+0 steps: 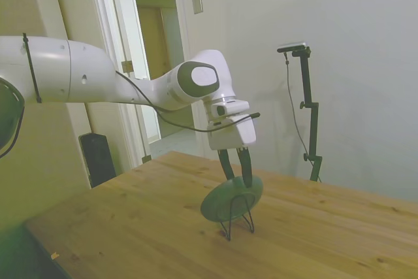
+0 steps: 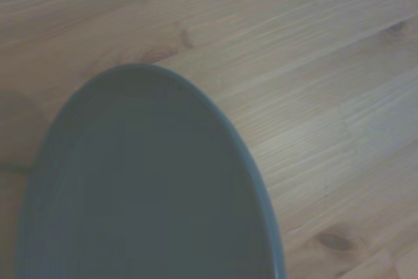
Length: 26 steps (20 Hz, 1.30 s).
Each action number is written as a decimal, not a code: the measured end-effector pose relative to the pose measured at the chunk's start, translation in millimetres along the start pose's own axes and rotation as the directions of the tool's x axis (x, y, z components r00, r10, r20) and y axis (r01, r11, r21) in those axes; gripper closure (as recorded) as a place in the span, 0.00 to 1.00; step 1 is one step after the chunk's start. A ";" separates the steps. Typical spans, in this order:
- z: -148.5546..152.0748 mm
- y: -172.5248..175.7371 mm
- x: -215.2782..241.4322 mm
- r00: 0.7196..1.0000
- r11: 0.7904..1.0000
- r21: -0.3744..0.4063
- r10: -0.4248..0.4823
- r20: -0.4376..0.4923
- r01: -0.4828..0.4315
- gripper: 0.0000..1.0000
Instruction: Unload the plate
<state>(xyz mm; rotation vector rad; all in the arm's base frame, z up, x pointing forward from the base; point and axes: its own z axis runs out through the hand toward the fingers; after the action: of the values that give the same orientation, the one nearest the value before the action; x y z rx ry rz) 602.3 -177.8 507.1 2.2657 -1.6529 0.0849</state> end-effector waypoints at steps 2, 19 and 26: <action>1.9 -0.7 0.4 1.000 1.000 -0.003 0.000 -0.001 0.000 1.00; 10.6 -4.7 4.2 1.000 1.000 -0.015 -0.004 -0.020 0.004 1.00; 10.7 -4.8 4.9 1.000 1.000 -0.014 -0.003 -0.022 0.003 1.00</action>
<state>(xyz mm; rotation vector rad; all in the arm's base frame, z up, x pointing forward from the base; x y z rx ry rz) 606.7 -184.2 497.1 2.2492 -1.6342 0.0967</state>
